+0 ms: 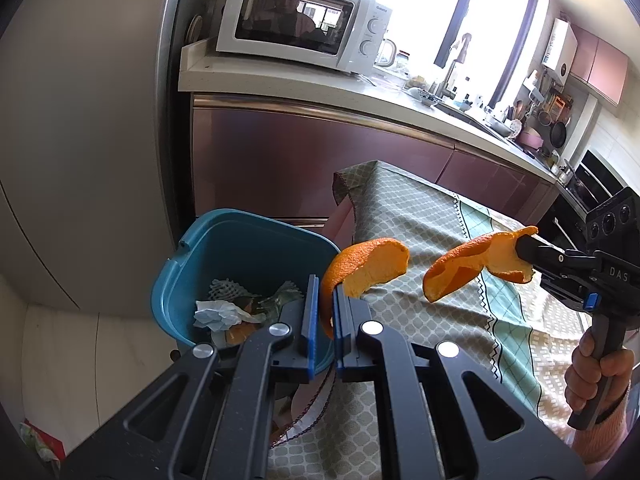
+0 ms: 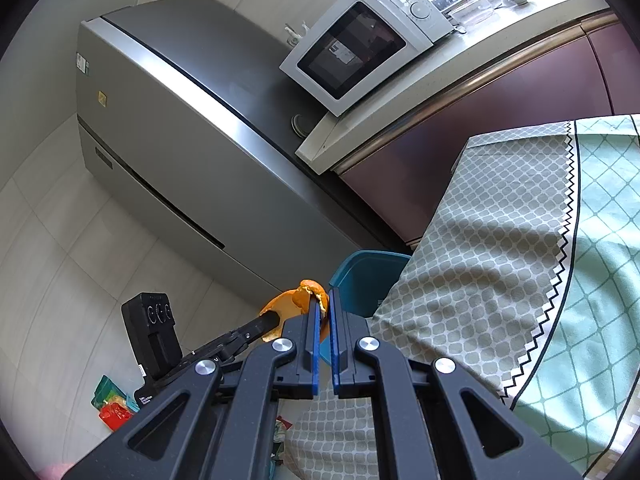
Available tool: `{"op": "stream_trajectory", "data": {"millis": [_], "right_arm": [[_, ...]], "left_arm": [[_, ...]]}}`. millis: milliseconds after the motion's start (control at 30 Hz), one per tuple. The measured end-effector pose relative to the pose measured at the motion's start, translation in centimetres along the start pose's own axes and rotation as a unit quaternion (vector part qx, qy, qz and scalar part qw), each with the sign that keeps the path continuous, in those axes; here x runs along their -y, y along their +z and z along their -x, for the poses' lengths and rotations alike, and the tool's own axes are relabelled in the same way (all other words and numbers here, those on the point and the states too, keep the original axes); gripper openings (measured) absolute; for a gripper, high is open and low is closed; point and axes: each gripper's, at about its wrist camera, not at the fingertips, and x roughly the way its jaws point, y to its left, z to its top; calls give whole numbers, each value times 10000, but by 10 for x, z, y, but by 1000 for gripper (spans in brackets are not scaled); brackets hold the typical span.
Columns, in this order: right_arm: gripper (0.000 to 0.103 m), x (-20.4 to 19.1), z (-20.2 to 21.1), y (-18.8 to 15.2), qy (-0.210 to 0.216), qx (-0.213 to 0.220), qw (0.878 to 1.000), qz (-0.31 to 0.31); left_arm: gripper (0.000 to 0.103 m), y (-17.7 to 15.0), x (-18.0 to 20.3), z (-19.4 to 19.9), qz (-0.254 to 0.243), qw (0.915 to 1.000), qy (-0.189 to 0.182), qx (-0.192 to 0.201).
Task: Collect trash
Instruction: 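Lower both tools with the peels over the teal bin opening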
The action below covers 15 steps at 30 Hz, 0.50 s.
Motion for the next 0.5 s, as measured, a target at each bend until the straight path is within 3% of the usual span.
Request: {"op": "stream_trajectory", "data": {"millis": [500], "right_arm": [[4, 0, -9, 1, -3, -89, 10000, -28]], "left_arm": [[7, 1, -5, -4, 76, 9999, 74, -27]]}}
